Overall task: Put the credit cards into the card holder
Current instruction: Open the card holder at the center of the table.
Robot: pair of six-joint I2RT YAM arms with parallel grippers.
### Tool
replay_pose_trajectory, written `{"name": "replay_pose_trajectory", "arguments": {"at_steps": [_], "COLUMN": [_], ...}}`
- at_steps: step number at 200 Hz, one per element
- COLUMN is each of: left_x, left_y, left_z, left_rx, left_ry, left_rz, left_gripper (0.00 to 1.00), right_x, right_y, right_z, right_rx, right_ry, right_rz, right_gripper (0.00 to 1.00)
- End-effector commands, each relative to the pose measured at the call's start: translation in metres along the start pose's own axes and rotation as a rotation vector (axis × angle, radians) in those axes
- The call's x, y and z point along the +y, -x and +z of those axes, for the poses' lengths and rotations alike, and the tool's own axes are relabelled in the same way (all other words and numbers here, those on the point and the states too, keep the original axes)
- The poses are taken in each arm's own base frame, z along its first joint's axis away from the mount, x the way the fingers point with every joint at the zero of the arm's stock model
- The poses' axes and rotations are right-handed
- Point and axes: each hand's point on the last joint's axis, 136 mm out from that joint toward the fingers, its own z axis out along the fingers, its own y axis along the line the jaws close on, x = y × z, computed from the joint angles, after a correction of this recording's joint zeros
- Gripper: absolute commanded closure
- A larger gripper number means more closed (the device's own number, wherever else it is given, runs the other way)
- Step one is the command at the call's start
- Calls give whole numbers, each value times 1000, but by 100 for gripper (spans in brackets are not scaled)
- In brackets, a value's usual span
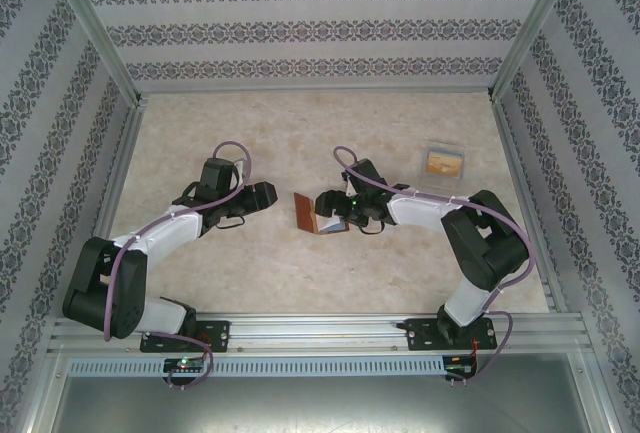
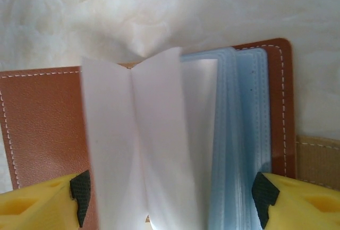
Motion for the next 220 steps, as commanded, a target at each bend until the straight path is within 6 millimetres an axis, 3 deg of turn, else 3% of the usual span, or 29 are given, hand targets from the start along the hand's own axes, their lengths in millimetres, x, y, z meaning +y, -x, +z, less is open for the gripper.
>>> {"name": "replay_pose_trajectory", "arguments": {"at_steps": [1,85,163,220], "left_x": [-4,-1,-1,0], "left_y": [-6,-12,-15,-16], "left_z": [3,9,17,20], "left_rx": [17,30,51,62], "left_ry": [-19,-20,-27,-26], "left_rz": [-1,-8,-21,-22], "left_gripper": [29,30,30,29], "right_x": [-1,1,5,11], "right_y": [-4,4,-4,-5], "right_z": [1,-20,-3,0], "right_rx": [15,-15,34,47], "right_ry": [28,-30,-10,13], "right_rz": [29,-26,-9,-7], "right_gripper": [19,19,27,25]}}
